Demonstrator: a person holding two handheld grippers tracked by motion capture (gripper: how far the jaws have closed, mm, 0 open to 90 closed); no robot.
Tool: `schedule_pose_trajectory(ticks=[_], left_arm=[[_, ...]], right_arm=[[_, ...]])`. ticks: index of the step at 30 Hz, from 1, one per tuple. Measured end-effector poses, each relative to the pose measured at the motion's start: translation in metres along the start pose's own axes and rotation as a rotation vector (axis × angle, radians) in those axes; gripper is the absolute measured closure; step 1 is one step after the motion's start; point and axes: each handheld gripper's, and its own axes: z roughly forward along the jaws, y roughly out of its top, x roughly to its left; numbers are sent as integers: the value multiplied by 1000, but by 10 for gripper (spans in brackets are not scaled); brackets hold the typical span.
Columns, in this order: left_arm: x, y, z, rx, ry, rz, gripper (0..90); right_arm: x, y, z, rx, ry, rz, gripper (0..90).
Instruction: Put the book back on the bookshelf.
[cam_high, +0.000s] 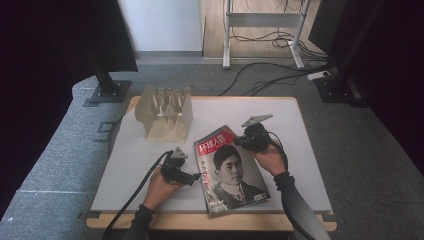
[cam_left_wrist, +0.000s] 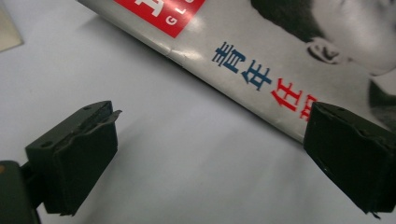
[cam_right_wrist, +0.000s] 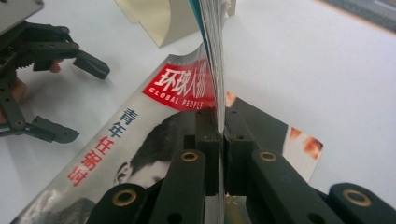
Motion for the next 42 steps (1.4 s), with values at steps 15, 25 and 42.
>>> schedule_pose_trajectory(ticks=[15,25,42], left_arm=[[-5,39,10,0,-118,79,136],[-7,52,26,31,-174,101,161],[-15,80,-2,-75,-52,141,435]], right_arm=[[6,24,-37,-82,-17,-41,857],[10,28,-47,-104,-5,-62,858],[17,39,-59,-151,36,-87,857]])
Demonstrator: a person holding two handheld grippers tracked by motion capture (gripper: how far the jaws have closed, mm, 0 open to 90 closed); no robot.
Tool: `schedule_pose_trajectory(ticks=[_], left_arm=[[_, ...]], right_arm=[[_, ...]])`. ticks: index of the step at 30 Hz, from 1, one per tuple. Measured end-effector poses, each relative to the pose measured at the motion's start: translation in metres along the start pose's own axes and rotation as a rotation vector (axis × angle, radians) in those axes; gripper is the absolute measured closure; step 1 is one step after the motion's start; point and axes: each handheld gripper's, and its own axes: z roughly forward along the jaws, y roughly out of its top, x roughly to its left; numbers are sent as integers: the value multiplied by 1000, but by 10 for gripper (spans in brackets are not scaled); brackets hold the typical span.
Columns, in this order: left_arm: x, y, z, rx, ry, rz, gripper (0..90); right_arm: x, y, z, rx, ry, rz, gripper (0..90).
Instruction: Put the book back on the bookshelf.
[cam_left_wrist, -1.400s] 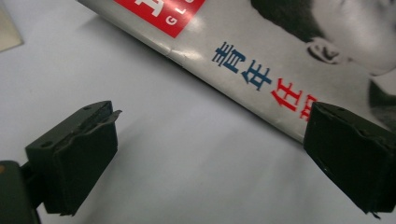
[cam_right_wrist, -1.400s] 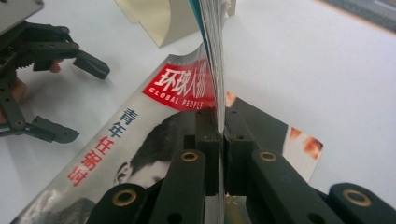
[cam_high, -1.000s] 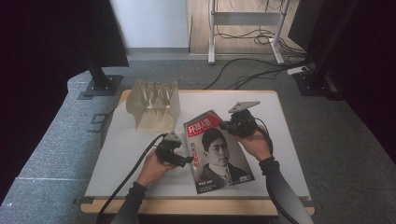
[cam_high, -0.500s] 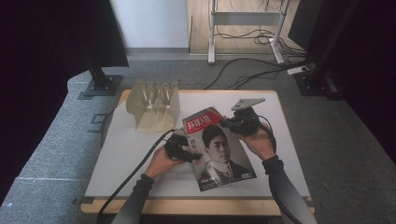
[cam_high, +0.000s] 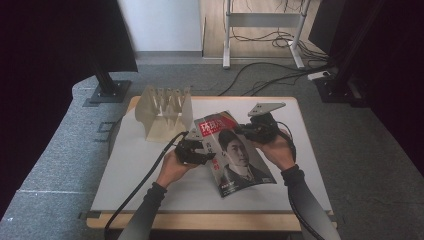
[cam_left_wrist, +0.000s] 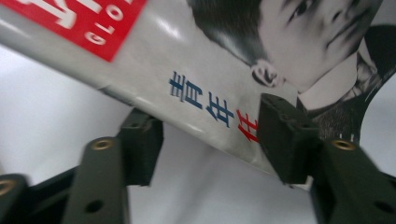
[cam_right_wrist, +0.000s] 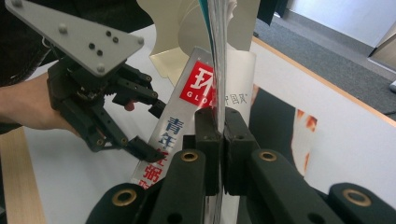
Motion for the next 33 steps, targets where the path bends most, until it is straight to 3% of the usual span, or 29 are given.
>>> schedule_pose_trajectory(ticks=[4,12,19,27,33], left_arm=[[-2,7,-6,-26,14,9,572],[-5,19,-22,-33,55,38,670],[-4,28,-42,-92,99,46,746],[-12,30,-64,-181,222,161,827],[-12,27,-70,-193,183,159,835]], right_arm=[[1,3,-2,-3,-10,-14,856],[0,6,-8,-10,-33,-30,854],[-3,9,-14,-24,-71,-38,850],[-10,6,-16,-37,-122,-28,841],[-16,-2,-19,-30,-123,1,844]])
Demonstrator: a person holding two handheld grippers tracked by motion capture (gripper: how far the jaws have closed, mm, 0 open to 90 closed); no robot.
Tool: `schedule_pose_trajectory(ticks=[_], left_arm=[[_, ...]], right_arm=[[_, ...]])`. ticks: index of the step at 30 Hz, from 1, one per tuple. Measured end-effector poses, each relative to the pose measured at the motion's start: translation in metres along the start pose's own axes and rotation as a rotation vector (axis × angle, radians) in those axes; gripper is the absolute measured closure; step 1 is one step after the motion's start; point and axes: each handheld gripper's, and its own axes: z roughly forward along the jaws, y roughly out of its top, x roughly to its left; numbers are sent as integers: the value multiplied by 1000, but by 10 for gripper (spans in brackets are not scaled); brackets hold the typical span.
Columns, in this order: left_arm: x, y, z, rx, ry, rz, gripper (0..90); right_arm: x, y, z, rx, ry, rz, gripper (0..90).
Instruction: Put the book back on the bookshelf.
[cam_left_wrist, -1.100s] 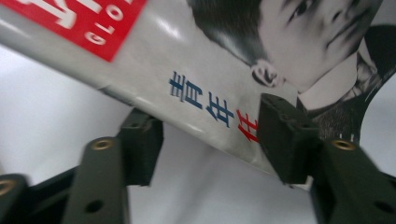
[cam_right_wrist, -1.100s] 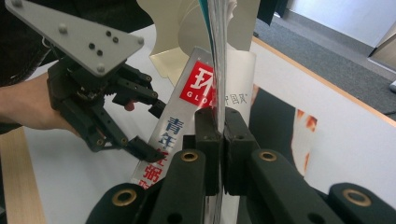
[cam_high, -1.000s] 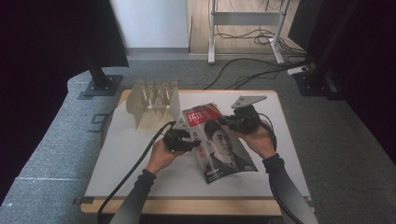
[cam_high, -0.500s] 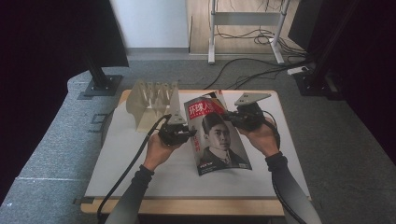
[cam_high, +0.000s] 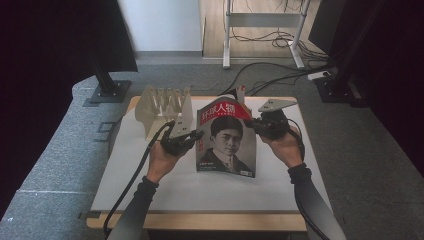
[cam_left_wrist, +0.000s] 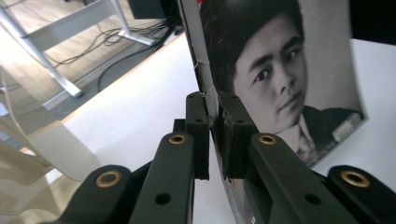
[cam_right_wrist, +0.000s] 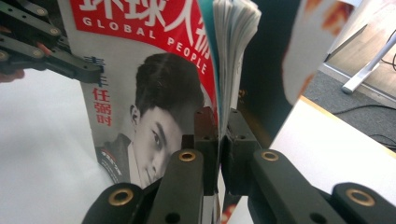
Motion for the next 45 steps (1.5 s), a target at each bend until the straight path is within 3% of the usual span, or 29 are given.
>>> schedule_pose_trajectory(ticks=[5,8,12,17,25,29,32,37,42,45], left_arm=[[1,2,-6,3,-59,-8,816],[-1,4,-8,-7,-63,-2,783],[0,15,-14,-61,-87,-26,776],[-1,31,-21,-65,-80,-4,771],[-6,43,-16,-23,-121,12,782],[-7,43,-16,-2,-92,34,822],[-5,42,-17,19,-91,26,854],[-3,41,-17,15,-99,27,863],[-2,41,-16,8,-111,14,867],[-2,41,-15,5,-108,16,868]], right_arm=[[1,-3,-4,3,5,-8,843],[3,-8,-11,-1,11,-17,844],[4,-11,-16,-6,18,-25,844],[8,-15,-23,-6,28,-47,841],[9,-18,-24,-14,28,-51,830],[8,-19,-24,-13,31,-53,812],[5,-22,-25,-14,18,-46,776],[-2,-29,-29,-20,-6,-29,661],[-8,-40,-29,-15,-13,-7,482],[-11,-57,-29,-16,-11,28,382]])
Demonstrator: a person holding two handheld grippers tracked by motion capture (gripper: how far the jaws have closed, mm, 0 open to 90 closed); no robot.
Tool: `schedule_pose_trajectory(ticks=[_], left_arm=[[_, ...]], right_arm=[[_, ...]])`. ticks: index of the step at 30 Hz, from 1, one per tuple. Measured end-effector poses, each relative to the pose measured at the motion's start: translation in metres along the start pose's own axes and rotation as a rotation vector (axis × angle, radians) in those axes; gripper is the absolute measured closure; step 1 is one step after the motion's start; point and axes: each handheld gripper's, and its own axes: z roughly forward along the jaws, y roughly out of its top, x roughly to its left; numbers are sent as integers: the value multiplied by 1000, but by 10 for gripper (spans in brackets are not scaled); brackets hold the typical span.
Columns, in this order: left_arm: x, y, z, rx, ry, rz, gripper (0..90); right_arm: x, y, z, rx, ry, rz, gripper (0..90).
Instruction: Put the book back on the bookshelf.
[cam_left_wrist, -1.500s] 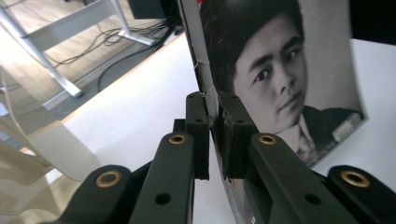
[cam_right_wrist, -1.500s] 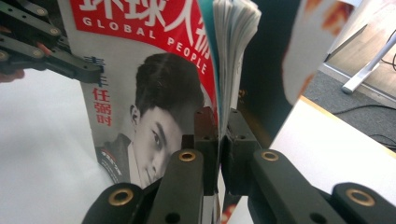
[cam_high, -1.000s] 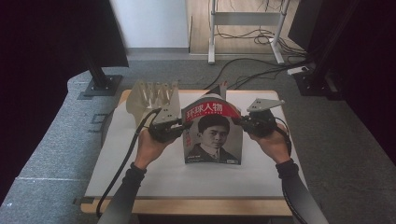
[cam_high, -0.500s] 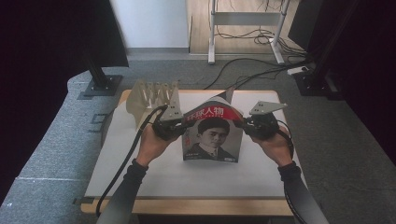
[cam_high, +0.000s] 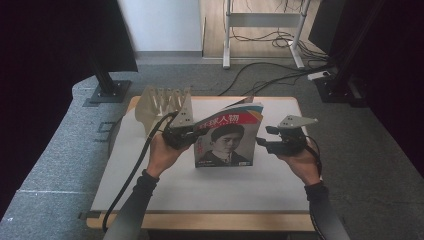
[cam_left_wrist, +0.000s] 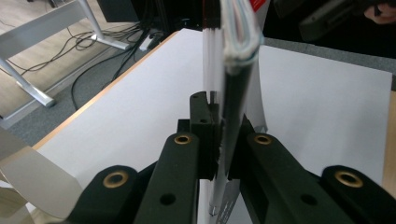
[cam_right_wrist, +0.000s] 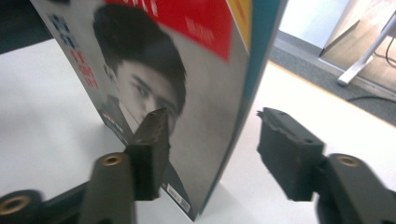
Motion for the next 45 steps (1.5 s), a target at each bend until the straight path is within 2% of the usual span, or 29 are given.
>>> schedule_pose_trajectory(ticks=[1,5,9,11,17,22,25,33,40,42,45], left_arm=[[0,0,0,-1,-1,-2,868],[1,0,0,-11,-7,-11,869],[3,-1,-1,-13,-14,-25,869],[6,-1,-4,-18,-15,-39,870],[13,-1,-15,-9,-22,-72,871],[16,-2,-24,-1,-18,-87,871],[18,-3,-32,-1,-8,-96,871],[23,-9,-51,-2,16,-123,872],[26,-18,-68,-17,55,-156,872],[27,-20,-72,-17,65,-163,872],[28,-23,-79,-16,81,-172,872]], right_arm=[[0,0,0,0,0,0,382],[-3,-21,3,35,-22,16,289],[-5,-33,5,59,-43,22,241],[-6,-46,9,77,-54,37,210],[-5,-66,20,103,-55,56,164],[1,-84,33,143,-49,52,131],[3,-90,37,157,-47,50,125],[6,-114,48,180,-63,89,0],[9,-127,55,202,-67,88,0],[10,-131,59,225,-69,72,0],[9,-135,61,230,-58,74,0]])
